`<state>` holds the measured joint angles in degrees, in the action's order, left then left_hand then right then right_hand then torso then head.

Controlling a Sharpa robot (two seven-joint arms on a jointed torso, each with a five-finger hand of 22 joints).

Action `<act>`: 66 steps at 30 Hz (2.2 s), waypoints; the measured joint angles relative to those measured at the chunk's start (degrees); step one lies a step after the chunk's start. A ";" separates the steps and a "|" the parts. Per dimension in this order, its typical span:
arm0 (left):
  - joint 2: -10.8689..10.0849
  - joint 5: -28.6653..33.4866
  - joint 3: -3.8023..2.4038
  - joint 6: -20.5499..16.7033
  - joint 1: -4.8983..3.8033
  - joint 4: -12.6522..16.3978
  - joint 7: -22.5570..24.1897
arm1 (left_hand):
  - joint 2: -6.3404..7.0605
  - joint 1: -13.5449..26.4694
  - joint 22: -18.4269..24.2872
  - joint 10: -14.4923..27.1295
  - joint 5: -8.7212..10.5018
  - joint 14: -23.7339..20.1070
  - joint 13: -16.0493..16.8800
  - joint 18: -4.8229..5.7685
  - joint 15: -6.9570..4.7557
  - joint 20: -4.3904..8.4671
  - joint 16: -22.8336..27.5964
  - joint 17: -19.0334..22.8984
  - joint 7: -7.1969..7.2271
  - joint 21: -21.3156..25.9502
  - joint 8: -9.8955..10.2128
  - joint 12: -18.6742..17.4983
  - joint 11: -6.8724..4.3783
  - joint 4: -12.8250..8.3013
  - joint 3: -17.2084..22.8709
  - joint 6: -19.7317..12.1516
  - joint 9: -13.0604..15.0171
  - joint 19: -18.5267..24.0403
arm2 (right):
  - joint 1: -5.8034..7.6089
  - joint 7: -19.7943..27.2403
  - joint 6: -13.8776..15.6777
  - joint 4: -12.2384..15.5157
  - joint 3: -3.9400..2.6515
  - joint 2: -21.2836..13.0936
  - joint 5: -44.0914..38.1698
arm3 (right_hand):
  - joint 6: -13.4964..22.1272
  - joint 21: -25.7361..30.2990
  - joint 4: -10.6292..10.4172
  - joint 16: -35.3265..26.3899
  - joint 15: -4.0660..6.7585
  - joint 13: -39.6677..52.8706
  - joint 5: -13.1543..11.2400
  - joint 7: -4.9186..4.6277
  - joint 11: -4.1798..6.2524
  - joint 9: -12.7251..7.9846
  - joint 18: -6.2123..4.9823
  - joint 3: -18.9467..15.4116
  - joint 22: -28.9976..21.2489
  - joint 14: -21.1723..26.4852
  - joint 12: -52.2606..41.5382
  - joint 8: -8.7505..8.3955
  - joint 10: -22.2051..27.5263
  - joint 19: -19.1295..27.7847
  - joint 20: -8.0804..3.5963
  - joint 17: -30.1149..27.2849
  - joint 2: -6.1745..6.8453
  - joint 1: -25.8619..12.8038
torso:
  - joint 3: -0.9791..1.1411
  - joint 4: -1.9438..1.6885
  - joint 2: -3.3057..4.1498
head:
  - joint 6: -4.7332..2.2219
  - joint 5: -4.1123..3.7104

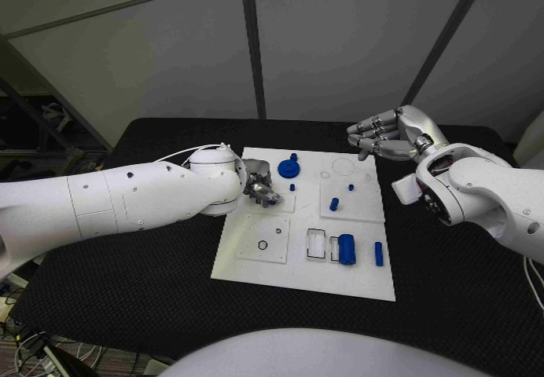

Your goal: Assemble the parts on the task board

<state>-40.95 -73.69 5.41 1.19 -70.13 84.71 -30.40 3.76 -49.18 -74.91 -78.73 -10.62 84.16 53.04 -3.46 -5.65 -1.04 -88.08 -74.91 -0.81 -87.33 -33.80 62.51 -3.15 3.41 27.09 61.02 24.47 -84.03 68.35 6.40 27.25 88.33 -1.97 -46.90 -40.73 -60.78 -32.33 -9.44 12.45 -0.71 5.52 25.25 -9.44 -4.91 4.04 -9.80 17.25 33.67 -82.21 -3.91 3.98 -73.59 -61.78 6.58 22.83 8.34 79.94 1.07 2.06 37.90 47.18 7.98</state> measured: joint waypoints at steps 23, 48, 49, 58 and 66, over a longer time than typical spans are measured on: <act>1.35 0.41 -0.20 2.66 -0.53 -2.14 -0.01 | -0.61 0.61 0.00 0.00 0.23 0.00 -0.02 0.00 0.00 0.00 0.00 0.00 0.01 0.00 -0.24 0.00 0.00 2.74 -5.47 0.02 -0.88 0.00 | 0.00 -0.01 -0.01 0.04 0.00 -0.10 0.00 | 0.00 0.00 0.00 -0.22 0.00 0.01 0.00 0.00 0.00 0.00 0.00 0.00 0.01 0.00 0.00 0.00 0.00 0.00 0.00 0.01 0.07 -0.04 | 0.04 0.01 -0.01 | 0.01 -0.13; 0.24 0.92 -3.30 2.69 -0.31 -1.49 -0.12 | 0.17 0.75 0.00 1.25 0.22 0.00 -2.94 0.00 0.00 0.00 0.00 0.00 -0.63 0.90 0.20 -2.71 0.64 4.61 -12.48 -0.64 -1.75 0.00 | 0.00 -0.03 -0.02 -0.05 0.00 -0.14 0.00 | 0.00 0.23 -0.15 -0.27 0.00 -0.05 0.00 0.00 0.00 0.00 0.00 -0.17 -0.05 0.00 0.00 0.00 0.00 0.00 0.00 -0.04 0.08 -0.03 | 0.01 -0.02 -0.03 | -0.44 -0.13; 0.11 1.05 -3.58 2.42 -0.33 -1.36 -0.13 | 0.33 0.58 0.00 1.34 0.22 0.00 -3.29 -0.01 0.00 0.00 0.00 0.00 -0.50 1.20 0.20 -2.95 0.72 4.72 -12.97 -0.78 -1.82 0.00 | 0.00 -0.03 -0.02 -0.07 0.00 -0.14 0.00 | 0.00 0.23 -0.15 -0.27 0.00 -0.05 0.00 0.00 0.00 0.00 0.00 -0.17 -0.05 0.00 0.00 0.00 0.00 0.00 0.00 -0.04 0.08 -0.03 | 0.01 -0.02 -0.02 | -0.45 -0.12; -0.82 2.30 -4.40 0.97 -0.39 -0.54 -0.15 | 0.83 -1.29 0.00 3.59 0.22 -0.11 -6.69 -0.01 0.74 -0.35 0.00 0.00 -1.69 2.67 2.38 -5.52 1.76 6.01 -17.48 -3.13 -3.24 0.10 | 0.00 -0.04 -0.01 -0.25 0.00 -0.06 0.00 | 0.00 0.23 -0.15 -0.27 0.00 -0.04 0.00 0.00 0.00 0.00 0.00 -0.17 -0.04 0.00 0.00 0.00 0.00 0.00 0.00 -0.04 0.08 -0.03 | 0.00 -0.02 -0.02 | -0.46 -0.11; -2.34 3.52 -4.49 0.61 -0.39 1.08 -0.16 | -0.09 -6.26 0.00 5.64 0.22 -0.12 -9.20 0.00 1.72 -1.58 0.00 0.00 -3.06 4.44 6.38 -7.26 2.87 5.75 -20.64 -4.51 -5.62 0.73 | 0.00 -0.03 -0.01 -0.34 0.00 -0.05 0.00 | 0.00 0.23 -0.15 -0.27 0.00 -0.04 0.00 0.00 0.00 0.00 0.00 -0.17 -0.04 0.00 0.00 0.00 0.00 0.00 0.00 -0.04 0.08 -0.03 | 0.01 -0.02 -0.02 | -0.55 -0.23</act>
<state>-43.28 -70.17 0.91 1.80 -70.52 85.79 -30.55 3.68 -55.44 -74.91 -73.09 -10.40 84.04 43.84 -3.45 -3.93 -2.61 -88.08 -74.91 -3.87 -82.89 -27.41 55.25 -0.27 9.15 6.45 56.51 18.85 -83.29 68.36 6.36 27.24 87.99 -1.97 -46.96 -40.73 -60.78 -32.11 -9.59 12.18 -0.71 5.48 25.25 -9.44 -4.91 4.04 -9.80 17.09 33.63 -82.21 -3.91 3.98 -73.59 -61.78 6.58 22.80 8.42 79.91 1.07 2.04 37.88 46.63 7.76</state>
